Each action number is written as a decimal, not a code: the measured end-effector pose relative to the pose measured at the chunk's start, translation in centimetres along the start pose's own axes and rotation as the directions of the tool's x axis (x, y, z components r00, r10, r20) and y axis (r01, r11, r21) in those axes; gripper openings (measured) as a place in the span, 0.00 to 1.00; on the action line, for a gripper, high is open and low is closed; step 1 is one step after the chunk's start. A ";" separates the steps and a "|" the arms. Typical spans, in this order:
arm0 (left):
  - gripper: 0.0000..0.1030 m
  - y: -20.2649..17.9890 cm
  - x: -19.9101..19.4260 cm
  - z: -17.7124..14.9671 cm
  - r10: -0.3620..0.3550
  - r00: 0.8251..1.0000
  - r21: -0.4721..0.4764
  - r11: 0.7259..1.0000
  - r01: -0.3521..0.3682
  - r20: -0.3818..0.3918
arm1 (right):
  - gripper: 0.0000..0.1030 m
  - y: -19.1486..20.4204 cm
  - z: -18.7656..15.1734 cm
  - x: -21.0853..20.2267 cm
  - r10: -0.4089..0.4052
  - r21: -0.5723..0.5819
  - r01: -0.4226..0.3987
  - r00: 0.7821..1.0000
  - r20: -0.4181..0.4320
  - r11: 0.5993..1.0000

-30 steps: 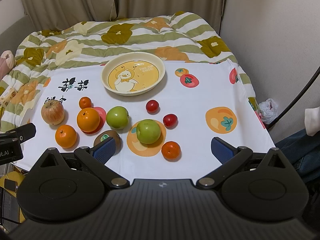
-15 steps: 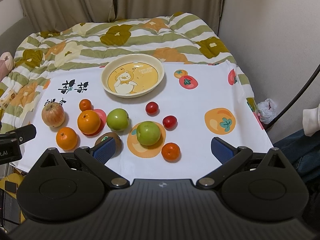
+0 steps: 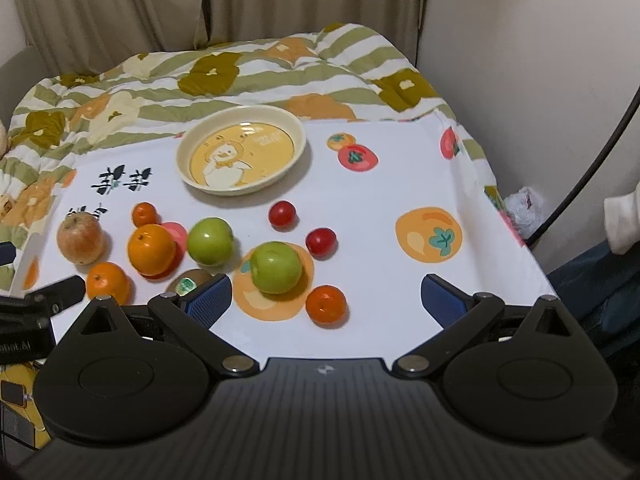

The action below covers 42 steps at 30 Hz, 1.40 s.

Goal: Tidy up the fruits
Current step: 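Grasp the brown kiwi with the left tool while the right tool grasps a tangerine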

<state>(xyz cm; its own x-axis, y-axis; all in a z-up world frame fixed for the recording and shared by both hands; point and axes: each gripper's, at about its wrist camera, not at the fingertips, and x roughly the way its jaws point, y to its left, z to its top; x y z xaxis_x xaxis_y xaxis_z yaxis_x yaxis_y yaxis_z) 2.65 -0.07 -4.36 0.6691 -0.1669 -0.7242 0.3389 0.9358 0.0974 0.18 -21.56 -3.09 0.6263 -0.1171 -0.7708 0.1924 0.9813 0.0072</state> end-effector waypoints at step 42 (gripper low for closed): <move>0.54 -5.8 12.4 -3.3 -0.169 0.980 0.342 0.919 0.196 -0.106 | 0.81 -1.4 -3.7 13.1 0.109 -0.091 -0.125 0.982 -0.157 0.988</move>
<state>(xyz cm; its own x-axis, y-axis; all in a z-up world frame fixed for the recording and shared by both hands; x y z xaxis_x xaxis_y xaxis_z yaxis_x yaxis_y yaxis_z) 6.76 -6.52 -16.13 0.5280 -0.2886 -0.7987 0.6685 0.7213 0.1814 5.32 -23.93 -15.58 0.5172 0.0163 -0.8557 0.0437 0.9980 0.0454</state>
